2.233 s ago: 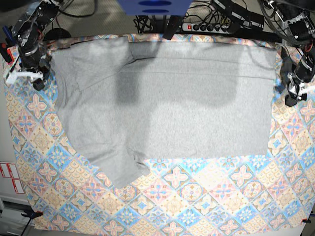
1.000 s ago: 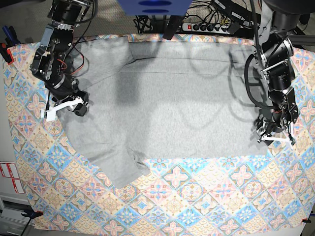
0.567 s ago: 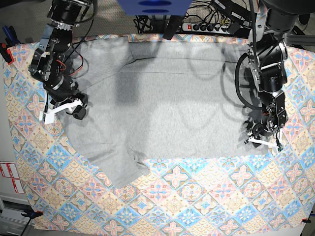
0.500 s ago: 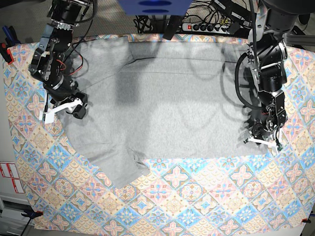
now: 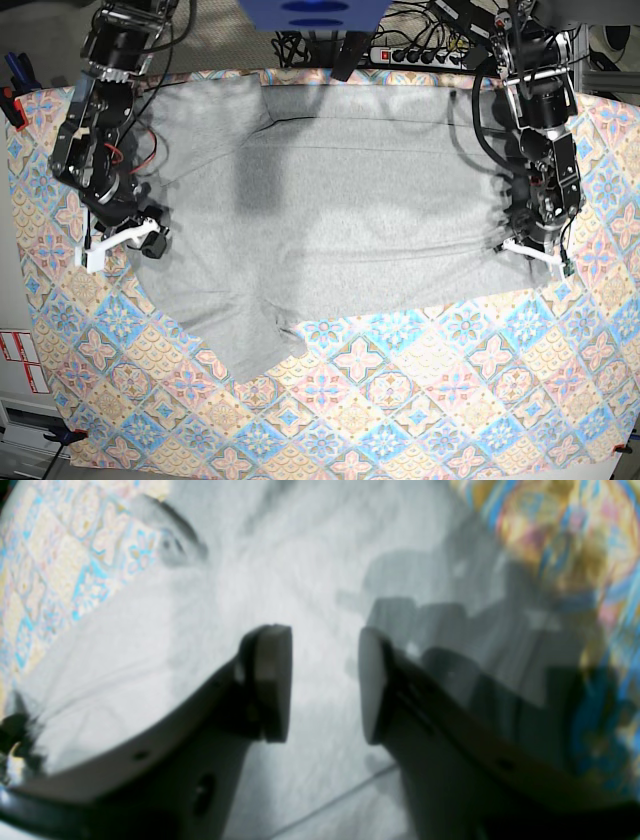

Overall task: Fold the T-shirt properly
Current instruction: 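Reach both grippers down to the shirt's side edges and grasp them, then drag the grasped side edges toward the arm bases, folding the shirt over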

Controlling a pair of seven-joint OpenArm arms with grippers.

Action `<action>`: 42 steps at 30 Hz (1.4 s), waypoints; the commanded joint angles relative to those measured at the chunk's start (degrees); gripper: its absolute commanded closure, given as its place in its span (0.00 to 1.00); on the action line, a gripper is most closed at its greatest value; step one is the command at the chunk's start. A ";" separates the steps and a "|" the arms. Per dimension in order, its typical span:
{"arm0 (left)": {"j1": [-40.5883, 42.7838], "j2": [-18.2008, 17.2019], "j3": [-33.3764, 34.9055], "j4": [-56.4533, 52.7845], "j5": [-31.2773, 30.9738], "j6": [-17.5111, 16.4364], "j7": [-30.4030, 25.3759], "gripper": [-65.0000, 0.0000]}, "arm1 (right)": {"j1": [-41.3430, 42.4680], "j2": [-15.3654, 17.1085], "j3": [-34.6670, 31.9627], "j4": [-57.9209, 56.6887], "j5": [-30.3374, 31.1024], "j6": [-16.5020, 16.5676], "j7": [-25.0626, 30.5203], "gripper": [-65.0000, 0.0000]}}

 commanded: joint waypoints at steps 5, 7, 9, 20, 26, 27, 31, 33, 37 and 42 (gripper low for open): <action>4.64 -1.25 -0.15 7.80 -5.21 -0.06 -1.12 1.00 | 6.67 5.29 -5.03 -6.31 0.66 0.47 0.95 0.66; 7.02 -2.21 -0.15 10.27 -8.02 0.03 -1.12 1.00 | 9.57 7.40 -7.41 -10.18 0.66 0.47 1.04 0.64; 9.04 -2.65 -0.15 12.55 -10.75 0.12 -1.12 1.00 | 12.48 9.15 -10.40 -13.61 0.58 0.47 1.22 0.60; 16.95 -3.00 -4.90 20.46 -16.99 0.21 -1.03 1.00 | 27.86 14.25 -23.50 -37.08 0.58 0.56 7.55 0.57; 17.30 -3.00 -4.90 20.46 -16.99 0.21 -1.03 1.00 | 31.20 14.87 -35.45 -46.22 0.58 0.56 15.37 0.57; 17.57 -3.00 -4.90 20.46 -16.99 0.21 -1.03 1.00 | 31.20 14.87 -37.03 -46.31 0.58 0.56 16.16 0.57; 17.65 -2.83 -4.90 20.46 -16.99 0.21 -1.03 1.00 | 31.29 14.87 -42.31 -46.58 0.49 0.56 19.24 0.57; 17.65 -2.83 -4.90 20.46 -16.99 0.29 -1.03 1.00 | 31.99 14.87 -43.80 -46.75 0.49 0.56 20.12 0.57; 17.57 -2.83 -4.90 20.46 -16.99 0.29 -1.03 1.00 | 33.40 14.78 -46.00 -50.53 0.49 0.65 20.56 0.57; 17.65 -2.83 -4.90 20.46 -16.99 0.29 -1.03 1.00 | 33.66 14.61 -47.14 -54.14 0.49 6.54 20.56 0.66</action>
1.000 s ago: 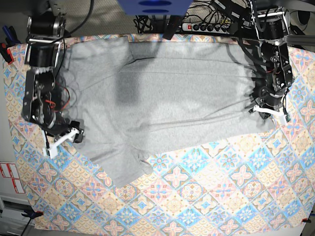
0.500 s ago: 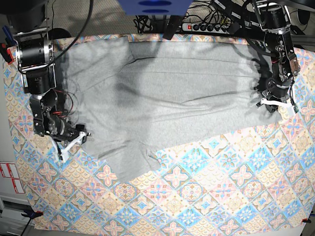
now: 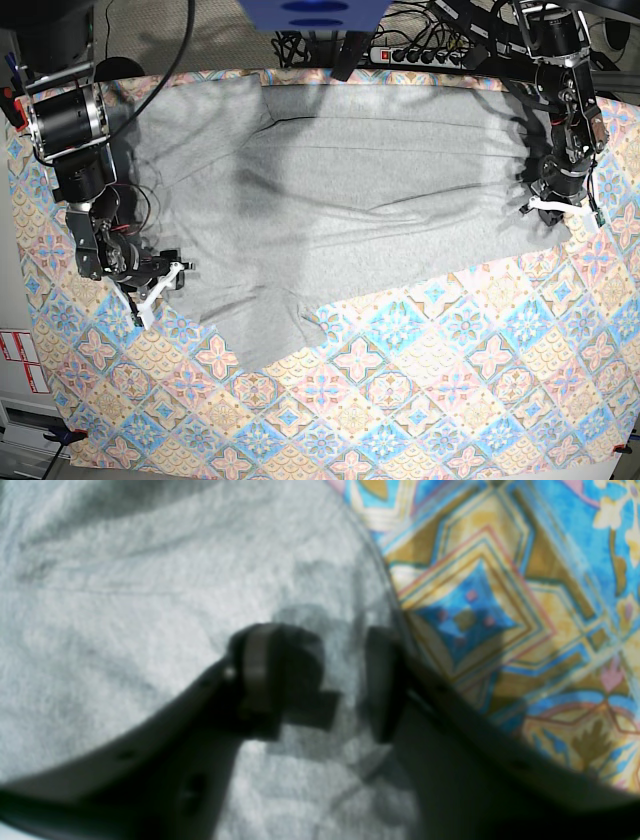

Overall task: Fold the T-shirt properly
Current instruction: 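Drag the grasped side edges toward the arm bases, folding the shirt over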

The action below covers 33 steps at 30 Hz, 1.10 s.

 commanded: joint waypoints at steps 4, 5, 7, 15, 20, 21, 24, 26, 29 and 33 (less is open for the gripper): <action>-0.58 -0.73 -0.35 1.21 -0.51 -0.17 -1.23 1.00 | 0.64 0.44 0.13 0.29 0.29 2.64 -1.17 0.92; -0.58 -0.73 -0.35 1.74 -0.51 -0.17 -1.23 1.00 | 0.64 0.44 0.22 0.38 0.29 3.25 -1.17 0.96; -0.40 -0.73 -0.26 3.76 -0.51 -0.17 -1.23 1.00 | 0.55 0.44 0.31 0.46 0.29 4.57 -1.17 1.00; 2.15 -0.73 -0.35 11.14 -0.51 -0.17 -1.23 1.00 | -7.28 2.55 12.53 13.47 0.38 4.92 -2.22 1.00; 3.47 -0.73 -0.35 12.20 -0.51 -0.17 -1.23 1.00 | -11.58 2.55 19.65 19.45 0.38 4.92 -5.48 1.00; 3.47 -0.73 -0.35 12.20 -0.51 -0.17 -1.23 1.00 | -11.94 2.55 19.74 20.42 0.38 4.92 -5.48 1.00; 3.47 -0.73 -0.35 12.20 -0.51 -0.17 -1.23 1.00 | -13.87 2.82 20.09 23.76 0.38 4.92 -6.18 1.00; 3.56 -0.73 -0.35 12.28 -0.51 -0.17 -1.23 1.00 | -15.36 4.22 20.27 27.80 0.38 4.92 -8.73 1.00; 4.61 -0.73 -0.44 12.28 -0.60 -0.17 -1.23 1.00 | -20.29 4.49 22.90 34.40 0.38 4.92 -9.43 1.00; 6.28 -0.99 -0.44 12.99 -3.15 -0.25 -1.31 1.00 | -26.71 4.49 28.09 41.17 0.38 4.92 -10.31 1.00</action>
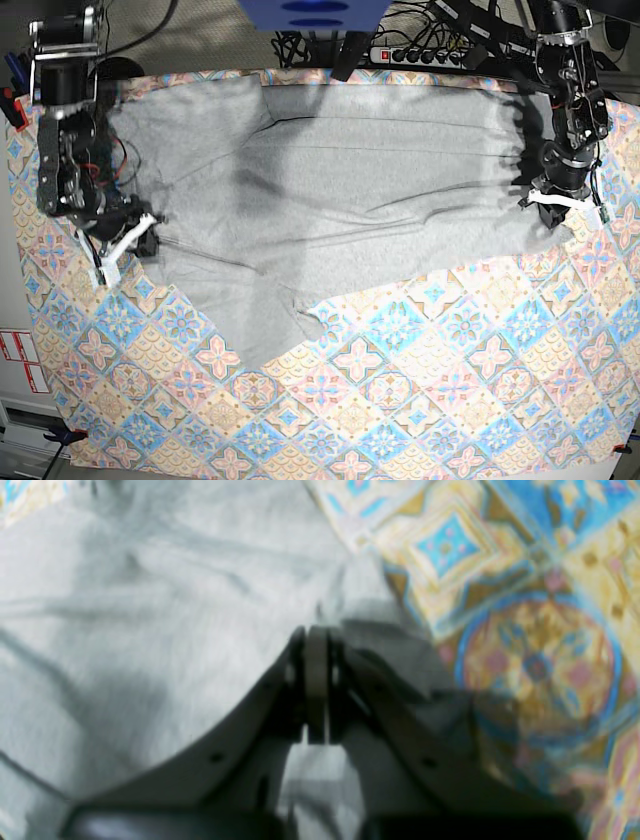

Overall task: Fold the T-shirt properly
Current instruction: 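Drag the grasped side edges toward the arm bases, folding the shirt over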

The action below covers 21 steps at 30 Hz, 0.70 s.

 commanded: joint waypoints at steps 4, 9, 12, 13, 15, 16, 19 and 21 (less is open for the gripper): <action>1.15 -1.50 -0.42 2.09 -2.70 -0.43 -1.29 1.00 | -4.16 1.05 4.66 7.52 0.77 0.44 -1.56 1.00; 1.68 -1.23 -1.38 2.09 -2.53 -0.60 -1.29 1.00 | -6.71 0.70 8.53 9.98 0.77 0.44 -1.39 0.99; 1.51 -1.15 -1.21 2.09 -2.26 -0.60 -1.20 1.00 | -2.05 0.70 7.91 6.82 0.69 0.35 -1.74 0.89; 1.51 -1.15 -1.21 2.09 -2.35 -0.60 -1.20 1.00 | 0.24 0.70 7.30 5.59 0.51 0.27 -1.83 0.84; 1.51 -1.15 -1.21 2.09 -2.44 -0.60 -1.20 1.00 | 3.84 0.70 5.10 2.69 -1.16 0.27 -1.91 0.73; 1.51 -1.15 -1.21 2.09 -2.26 -0.60 -1.20 1.00 | 5.16 0.70 3.87 1.28 -2.57 0.18 -1.91 0.67; 1.59 -1.15 -1.21 2.09 -2.26 -0.60 -1.20 1.00 | 8.33 0.70 2.11 -2.41 -7.05 0.18 -1.91 0.55; 1.68 -1.15 -1.21 2.09 -2.26 -0.60 -1.20 1.00 | 11.14 0.61 1.41 -5.05 -9.07 0.18 -1.91 0.53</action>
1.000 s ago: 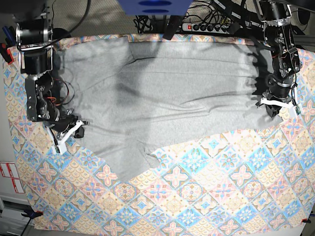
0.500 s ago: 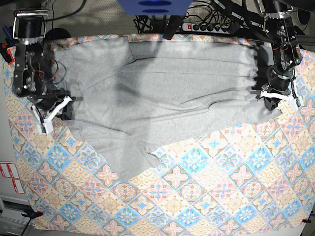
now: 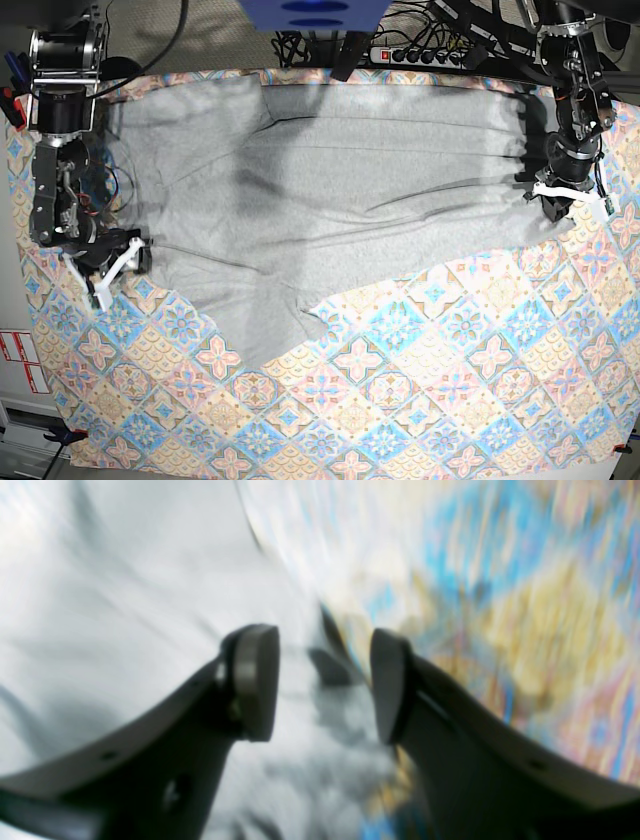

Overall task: Fold the T-shirt properly
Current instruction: 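Drag the grasped side edges toward the arm bases, folding the shirt over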

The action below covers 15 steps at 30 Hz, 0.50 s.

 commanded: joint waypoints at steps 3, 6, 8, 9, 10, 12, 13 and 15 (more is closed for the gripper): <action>-0.22 -0.73 -0.33 0.95 -0.52 -0.39 -1.20 1.00 | 5.94 -0.16 -2.10 -3.68 -0.23 0.24 2.37 0.53; -0.31 -0.73 -0.33 0.95 -0.60 -0.39 -1.20 1.00 | 8.84 -1.56 -4.48 -8.16 -1.02 0.24 2.72 0.53; -0.31 -0.73 -0.33 0.95 -0.60 -0.39 -1.20 1.00 | 11.30 -1.92 -5.62 -10.01 -1.02 0.24 2.81 0.53; -0.31 -0.64 -0.33 0.95 -0.60 -0.39 -1.20 1.00 | 12.35 -1.92 -6.06 -10.80 -1.02 0.24 2.81 0.53; -0.31 -0.64 -0.33 0.95 -0.60 -0.39 -1.20 1.00 | 13.14 -1.92 -6.41 -11.68 -1.02 0.24 2.90 0.53; -0.31 -0.64 -0.33 0.95 -0.69 -0.39 -1.20 1.00 | 14.55 -2.00 -7.38 -13.44 -1.02 0.24 3.86 0.53; -0.40 -0.64 -0.33 0.95 -0.69 -0.39 -1.20 1.00 | 14.90 -2.00 -8.08 -14.23 -1.02 0.24 4.74 0.53; -0.40 -0.64 -0.33 0.95 -0.69 -0.30 -1.20 1.00 | 15.96 -2.00 -9.84 -16.51 -1.02 0.24 6.68 0.53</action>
